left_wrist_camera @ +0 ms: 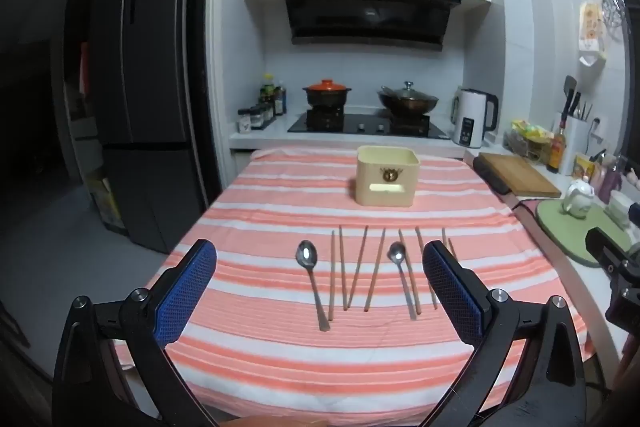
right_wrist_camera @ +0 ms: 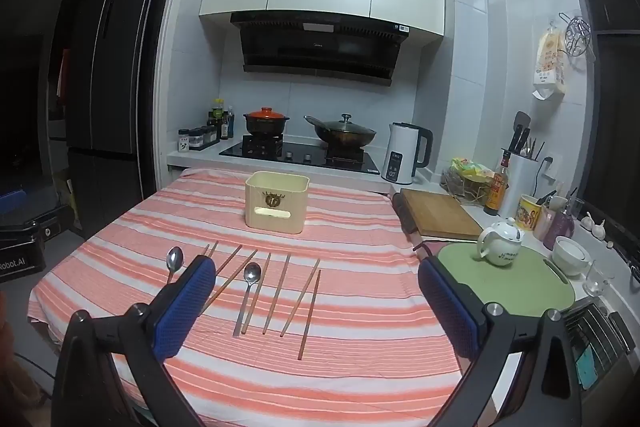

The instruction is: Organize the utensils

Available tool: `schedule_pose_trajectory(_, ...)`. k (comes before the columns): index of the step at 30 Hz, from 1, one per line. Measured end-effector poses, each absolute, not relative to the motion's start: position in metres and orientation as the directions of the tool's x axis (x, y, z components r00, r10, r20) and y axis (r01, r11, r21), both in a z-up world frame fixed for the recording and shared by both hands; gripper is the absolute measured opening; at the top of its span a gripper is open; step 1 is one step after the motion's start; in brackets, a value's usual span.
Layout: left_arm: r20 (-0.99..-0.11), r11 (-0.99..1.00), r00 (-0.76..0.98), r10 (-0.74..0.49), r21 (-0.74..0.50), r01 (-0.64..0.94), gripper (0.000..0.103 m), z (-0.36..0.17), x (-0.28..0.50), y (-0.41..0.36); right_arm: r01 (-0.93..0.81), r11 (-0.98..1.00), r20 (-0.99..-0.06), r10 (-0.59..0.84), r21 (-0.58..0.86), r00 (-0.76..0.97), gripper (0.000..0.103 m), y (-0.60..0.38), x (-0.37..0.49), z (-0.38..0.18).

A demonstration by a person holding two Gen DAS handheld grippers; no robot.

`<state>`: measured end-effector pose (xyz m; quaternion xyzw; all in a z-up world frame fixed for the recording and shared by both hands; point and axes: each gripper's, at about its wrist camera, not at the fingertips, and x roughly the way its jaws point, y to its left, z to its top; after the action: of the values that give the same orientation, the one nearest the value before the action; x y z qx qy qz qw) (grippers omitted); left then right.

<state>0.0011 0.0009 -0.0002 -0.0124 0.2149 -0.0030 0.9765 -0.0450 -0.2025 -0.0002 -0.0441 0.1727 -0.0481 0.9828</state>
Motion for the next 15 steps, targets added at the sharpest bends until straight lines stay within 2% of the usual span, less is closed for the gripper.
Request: schedule_pose_trajectory(15, -0.414, 1.0, 0.91, 0.007, 0.006, -0.005, 0.103, -0.002, -0.002, -0.002, 0.072, 0.992, -0.343, -0.103, -0.102, 0.934, 0.103, -0.203, -0.045, 0.0)
